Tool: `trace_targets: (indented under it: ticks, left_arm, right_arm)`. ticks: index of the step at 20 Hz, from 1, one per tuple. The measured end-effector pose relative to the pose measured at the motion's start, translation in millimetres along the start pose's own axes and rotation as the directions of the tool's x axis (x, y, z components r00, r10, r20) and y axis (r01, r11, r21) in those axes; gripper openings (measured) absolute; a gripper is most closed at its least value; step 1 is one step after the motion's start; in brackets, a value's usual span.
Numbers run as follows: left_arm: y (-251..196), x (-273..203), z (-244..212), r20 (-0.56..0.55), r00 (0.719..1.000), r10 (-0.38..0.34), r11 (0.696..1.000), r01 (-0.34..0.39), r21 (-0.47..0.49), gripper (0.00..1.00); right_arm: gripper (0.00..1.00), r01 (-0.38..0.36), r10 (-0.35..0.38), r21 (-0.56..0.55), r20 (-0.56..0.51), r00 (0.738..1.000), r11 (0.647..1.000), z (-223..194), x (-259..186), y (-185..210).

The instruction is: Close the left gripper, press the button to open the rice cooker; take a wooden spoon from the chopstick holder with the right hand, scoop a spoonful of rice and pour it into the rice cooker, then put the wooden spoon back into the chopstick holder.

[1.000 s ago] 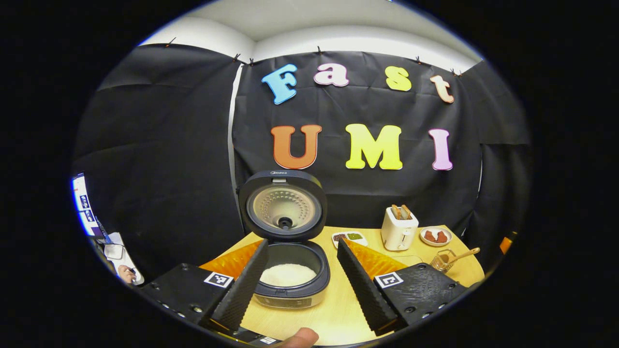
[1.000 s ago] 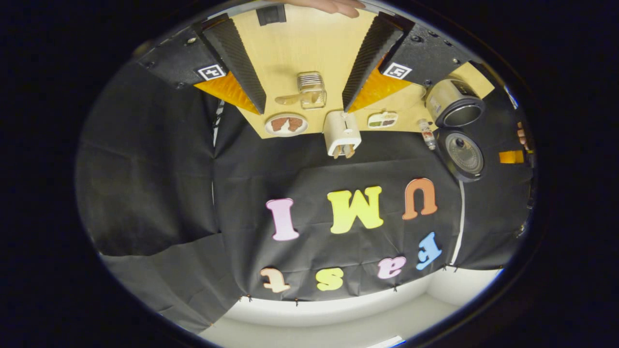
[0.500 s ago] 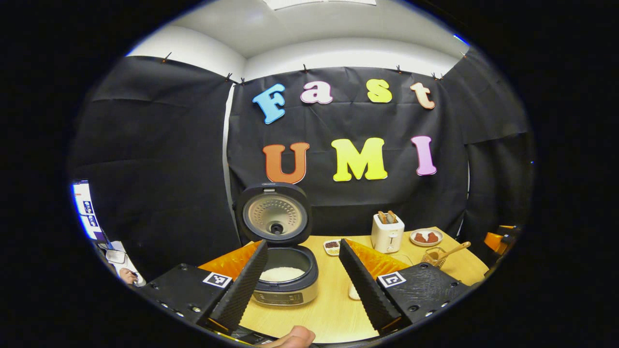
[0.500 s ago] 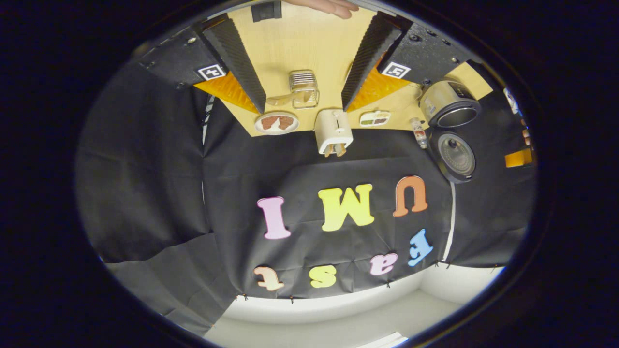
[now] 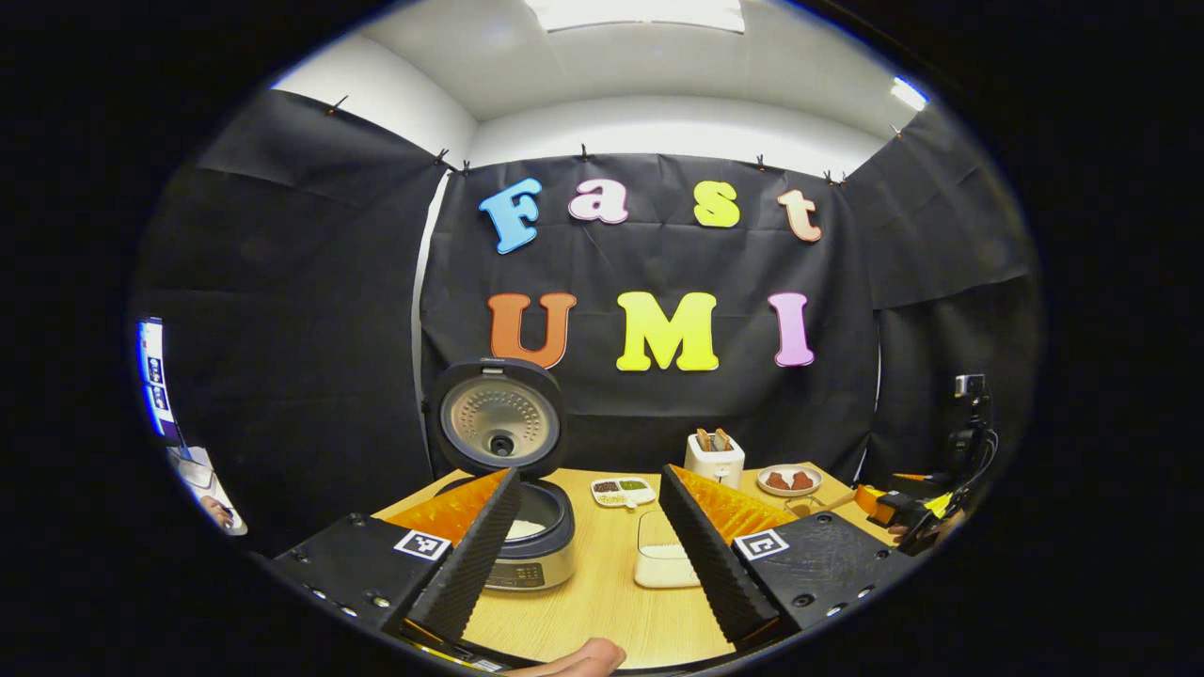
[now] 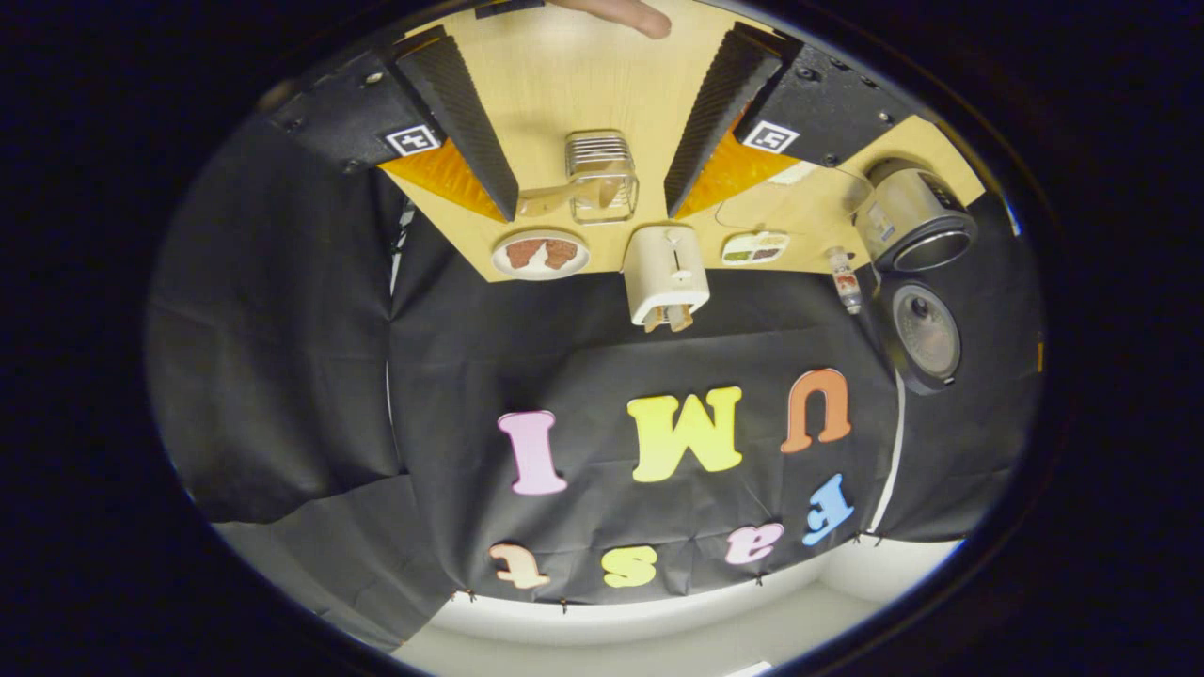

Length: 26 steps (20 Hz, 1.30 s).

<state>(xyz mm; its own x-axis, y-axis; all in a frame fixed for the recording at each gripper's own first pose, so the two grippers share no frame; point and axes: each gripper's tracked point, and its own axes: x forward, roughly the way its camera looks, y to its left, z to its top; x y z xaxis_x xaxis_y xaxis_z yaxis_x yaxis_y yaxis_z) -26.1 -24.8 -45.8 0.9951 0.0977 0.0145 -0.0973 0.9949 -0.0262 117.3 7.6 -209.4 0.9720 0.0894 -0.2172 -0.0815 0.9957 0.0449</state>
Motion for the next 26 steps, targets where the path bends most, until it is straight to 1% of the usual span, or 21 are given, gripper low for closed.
trace_targets:
  ticks: [2, 3, 4, 7, 9, 10, 11, 12, 14, 15, 16, 17, 18, 19, 20, 22, 23, 24, 25, 26]
  left_arm:
    - [-2, 6, -1, 0.009, 1.000, -0.003, 1.000, 0.003, 0.002, 0.94]
    - [-6, 9, -1, 0.013, 1.000, -0.017, 1.000, 0.017, -0.004, 0.94]
    - [-7, 12, -1, 0.016, 1.000, -0.026, 1.000, 0.026, -0.015, 0.94]
    - [-5, 24, -2, 0.018, 0.999, -0.029, 0.999, 0.029, -0.032, 0.94]
    - [-2, 32, -2, 0.015, 1.000, -0.022, 0.999, 0.022, -0.035, 0.94]
    - [-3, 35, -4, 0.012, 1.000, -0.026, 0.999, 0.026, -0.037, 0.94]
    - [-3, 38, -5, 0.012, 0.999, -0.029, 0.999, 0.030, -0.037, 0.94]
    - [-4, 40, -7, 0.008, 0.999, -0.033, 0.999, 0.034, -0.037, 0.95]
    - [-2, 46, -13, -0.007, 0.999, -0.036, 0.999, 0.036, -0.037, 0.95]
    - [2, 48, -13, -0.003, 1.000, -0.023, 0.999, 0.023, -0.034, 0.95]
    - [7, 51, -13, -0.007, 1.000, -0.012, 0.999, 0.012, -0.032, 0.95]
    - [10, 51, -16, -0.011, 1.000, -0.005, 1.000, 0.005, -0.031, 0.95]
    - [12, 52, -17, -0.014, 1.000, -0.005, 0.999, 0.004, -0.033, 0.95]
    - [14, 54, -17, -0.015, 1.000, -0.005, 0.999, 0.004, -0.039, 0.95]
    - [15, 55, -17, -0.015, 1.000, -0.006, 0.999, 0.005, -0.043, 0.84]
    - [21, 54, -17, -0.015, 1.000, 0.000, 0.999, -0.001, -0.048, 0.84]
    - [23, 55, -18, -0.016, 1.000, 0.002, 0.999, -0.003, -0.048, 0.84]
    - [25, 56, -19, -0.017, 1.000, 0.003, 0.999, -0.003, -0.046, 0.84]
    - [26, 56, -18, -0.017, 1.000, 0.003, 0.999, -0.004, -0.046, 0.84]
    - [28, 56, -19, -0.017, 1.000, 0.005, 0.999, -0.005, -0.046, 0.84]
  right_arm:
    - [1.00, 0.004, -0.004, 0.018, -0.024, 1.000, 1.000, -15, 18, -2]
    - [0.94, 0.010, -0.009, 0.027, -0.040, 0.999, 1.000, -25, 27, -3]
    - [1.00, 0.007, -0.005, 0.034, -0.060, 0.998, 0.999, -33, 34, -3]
    - [1.00, 0.020, -0.013, 0.063, -0.110, 0.994, 0.998, -53, 58, -6]
    - [0.99, 0.025, -0.019, 0.057, -0.102, 0.995, 0.998, -55, 75, -7]
    - [0.97, 0.018, -0.014, 0.051, -0.090, 0.996, 0.999, -53, 83, -6]
    - [0.82, 0.022, -0.019, 0.037, -0.084, 0.996, 0.999, -53, 93, -5]
    - [0.75, 0.042, -0.039, 0.026, -0.093, 0.995, 0.999, -56, 99, -8]
    - [0.70, 0.043, -0.039, 0.038, -0.099, 0.994, 0.998, -57, 111, -5]
    - [0.72, 0.035, -0.030, 0.056, -0.090, 0.996, 0.998, -51, 115, 0]
    - [0.62, 0.028, -0.023, 0.064, -0.078, 0.997, 0.998, -46, 119, 5]
    - [0.58, 0.027, -0.023, 0.063, -0.067, 0.998, 0.998, -43, 124, 8]
    - [0.64, 0.028, -0.025, 0.059, -0.065, 0.998, 0.998, -40, 130, 11]
    - [0.61, 0.034, -0.030, 0.059, -0.072, 0.997, 0.998, -40, 134, 12]
    - [0.61, 0.033, -0.029, 0.072, -0.064, 0.998, 0.997, -36, 138, 13]
    - [0.59, 0.025, -0.021, 0.067, -0.062, 0.998, 0.997, -31, 145, 22]
    - [0.48, 0.026, -0.022, 0.061, -0.063, 0.998, 0.998, -29, 149, 25]
    - [0.46, 0.020, -0.016, 0.057, -0.064, 0.998, 0.998, -28, 152, 30]
    - [0.43, 0.019, -0.015, 0.053, -0.068, 0.998, 0.998, -28, 156, 34]
    - [0.50, 0.023, -0.020, 0.044, -0.074, 0.997, 0.999, -29, 159, 36]
